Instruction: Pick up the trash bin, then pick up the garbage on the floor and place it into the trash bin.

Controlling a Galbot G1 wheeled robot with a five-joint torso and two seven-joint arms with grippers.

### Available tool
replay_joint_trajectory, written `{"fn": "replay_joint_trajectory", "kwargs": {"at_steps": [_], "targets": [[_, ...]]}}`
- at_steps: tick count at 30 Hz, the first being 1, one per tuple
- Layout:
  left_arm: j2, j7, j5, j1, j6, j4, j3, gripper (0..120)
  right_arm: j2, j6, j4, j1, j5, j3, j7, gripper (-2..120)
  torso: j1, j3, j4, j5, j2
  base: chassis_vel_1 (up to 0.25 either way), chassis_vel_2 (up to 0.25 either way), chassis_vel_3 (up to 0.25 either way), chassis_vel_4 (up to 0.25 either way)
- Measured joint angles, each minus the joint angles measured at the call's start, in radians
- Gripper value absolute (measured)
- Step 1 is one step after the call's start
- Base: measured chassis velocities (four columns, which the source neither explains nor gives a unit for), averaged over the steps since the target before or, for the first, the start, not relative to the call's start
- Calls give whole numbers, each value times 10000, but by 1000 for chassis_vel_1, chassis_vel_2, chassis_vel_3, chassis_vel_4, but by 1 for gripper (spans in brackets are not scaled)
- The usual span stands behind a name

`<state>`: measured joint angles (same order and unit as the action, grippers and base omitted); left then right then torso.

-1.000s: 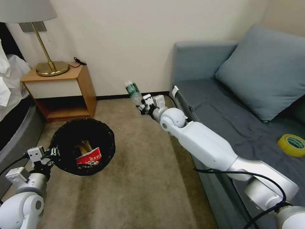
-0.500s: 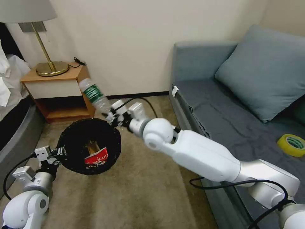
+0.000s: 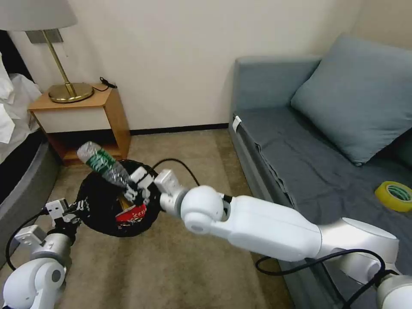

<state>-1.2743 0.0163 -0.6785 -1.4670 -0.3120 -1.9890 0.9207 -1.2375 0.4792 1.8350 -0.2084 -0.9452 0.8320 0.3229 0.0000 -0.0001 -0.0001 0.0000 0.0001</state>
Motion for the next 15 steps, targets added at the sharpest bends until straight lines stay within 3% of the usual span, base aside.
{"fn": "replay_joint_trajectory", "kwargs": {"at_steps": [11,15], "targets": [[-373,-72,-132,-199,-49,-256,-6,4,-52,23,-190,-101,194,594,431,28,0,0,1,0,-1,0,0,0,0],[-467,-108,-132,-259,-71,-359,15,4,-72,133,-221,-106,259,595,478,35,0,0,1,0,0,0,0,0,0]]}}
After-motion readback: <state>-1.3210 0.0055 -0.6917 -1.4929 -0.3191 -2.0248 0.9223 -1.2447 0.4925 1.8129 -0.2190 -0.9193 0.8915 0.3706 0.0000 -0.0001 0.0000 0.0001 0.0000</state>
